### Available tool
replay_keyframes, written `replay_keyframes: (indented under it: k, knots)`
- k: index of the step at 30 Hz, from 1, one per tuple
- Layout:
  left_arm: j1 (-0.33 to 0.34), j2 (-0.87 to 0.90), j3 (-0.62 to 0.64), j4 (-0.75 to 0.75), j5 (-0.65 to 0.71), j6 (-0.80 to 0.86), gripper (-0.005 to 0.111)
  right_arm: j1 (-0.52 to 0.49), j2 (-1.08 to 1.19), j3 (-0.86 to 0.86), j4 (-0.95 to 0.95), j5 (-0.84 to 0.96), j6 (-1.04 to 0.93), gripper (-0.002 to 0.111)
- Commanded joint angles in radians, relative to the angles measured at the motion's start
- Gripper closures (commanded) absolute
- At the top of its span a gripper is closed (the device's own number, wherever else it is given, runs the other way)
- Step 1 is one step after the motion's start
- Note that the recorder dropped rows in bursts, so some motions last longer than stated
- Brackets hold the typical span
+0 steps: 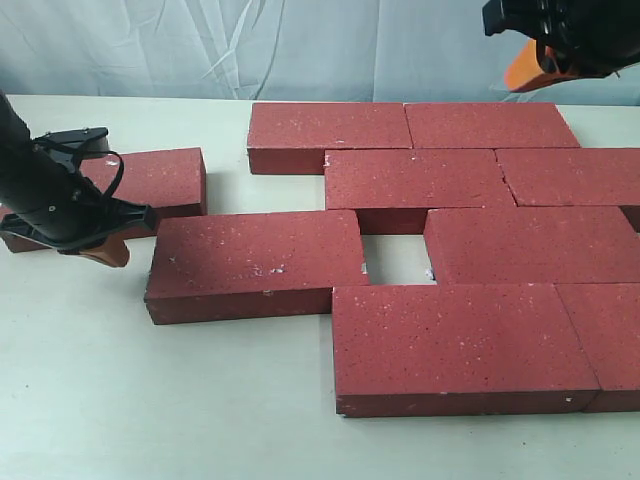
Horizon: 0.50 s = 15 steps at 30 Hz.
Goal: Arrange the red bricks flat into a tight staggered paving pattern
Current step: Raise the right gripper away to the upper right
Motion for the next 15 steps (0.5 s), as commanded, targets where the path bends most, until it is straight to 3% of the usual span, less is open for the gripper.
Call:
replay_keyframes:
  k: [1,7,15]
  knots:
    - [0.003,-0.009,0.000,0.000,-0.007,-0.005,0.107,-0.006,-0.007,0.018,-0.016,-0.035,-0.008,0.109]
    - [0.003,-0.009,0.000,0.000,-0.011,-0.005,0.107,-0.006,-0.007,0.124,-0.020,-0.131,-0.008,0.109]
    - [0.003,-0.009,0.000,-0.012,-0.005,-0.005,0.107,-0.031,-0.013,0.124,-0.022,-0.141,-0.008,0.109]
